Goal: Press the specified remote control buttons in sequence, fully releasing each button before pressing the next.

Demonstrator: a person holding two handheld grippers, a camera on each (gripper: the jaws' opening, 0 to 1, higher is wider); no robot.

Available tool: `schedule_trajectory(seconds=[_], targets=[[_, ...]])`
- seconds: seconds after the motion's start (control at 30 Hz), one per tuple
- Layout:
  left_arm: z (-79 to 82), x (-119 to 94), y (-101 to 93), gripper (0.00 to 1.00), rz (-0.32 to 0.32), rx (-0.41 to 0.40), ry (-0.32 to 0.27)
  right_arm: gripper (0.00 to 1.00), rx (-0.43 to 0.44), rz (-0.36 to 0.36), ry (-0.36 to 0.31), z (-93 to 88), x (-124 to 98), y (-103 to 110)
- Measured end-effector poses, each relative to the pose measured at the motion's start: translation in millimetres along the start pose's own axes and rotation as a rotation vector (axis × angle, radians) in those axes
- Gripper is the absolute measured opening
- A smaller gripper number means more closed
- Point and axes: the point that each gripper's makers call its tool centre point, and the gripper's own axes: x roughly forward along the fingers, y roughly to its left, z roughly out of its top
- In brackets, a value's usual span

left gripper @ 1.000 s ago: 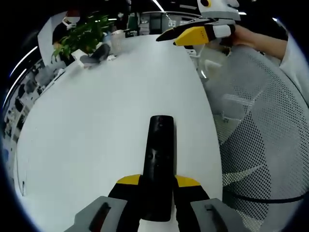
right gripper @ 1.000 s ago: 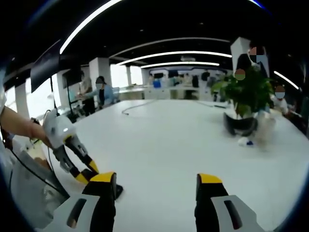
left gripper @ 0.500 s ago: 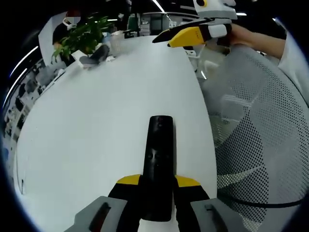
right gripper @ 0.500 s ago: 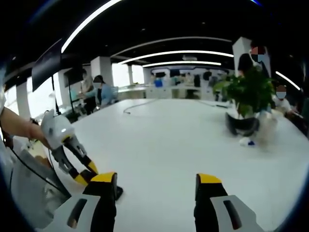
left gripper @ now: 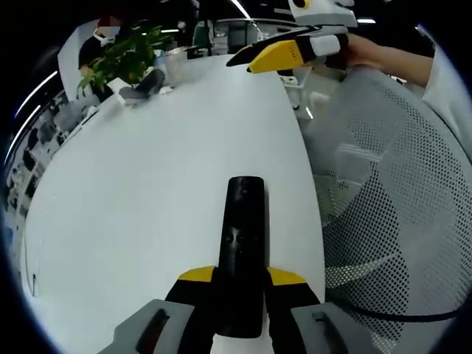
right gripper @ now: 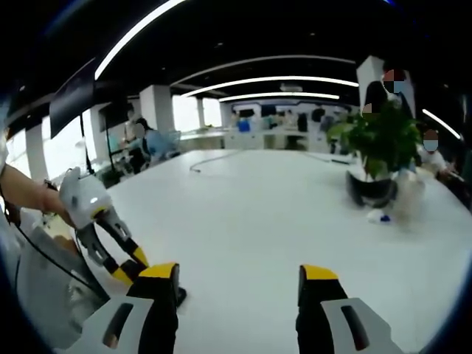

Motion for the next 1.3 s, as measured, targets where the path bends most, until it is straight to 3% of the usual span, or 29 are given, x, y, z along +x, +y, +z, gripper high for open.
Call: schedule_trajectory(seconds=[1.3], targets=[[0.7,1,-13.9,0.24,0.0,0.0,-0.008,0.6,-0.038,0.037,0.048,-7.0,3,9]])
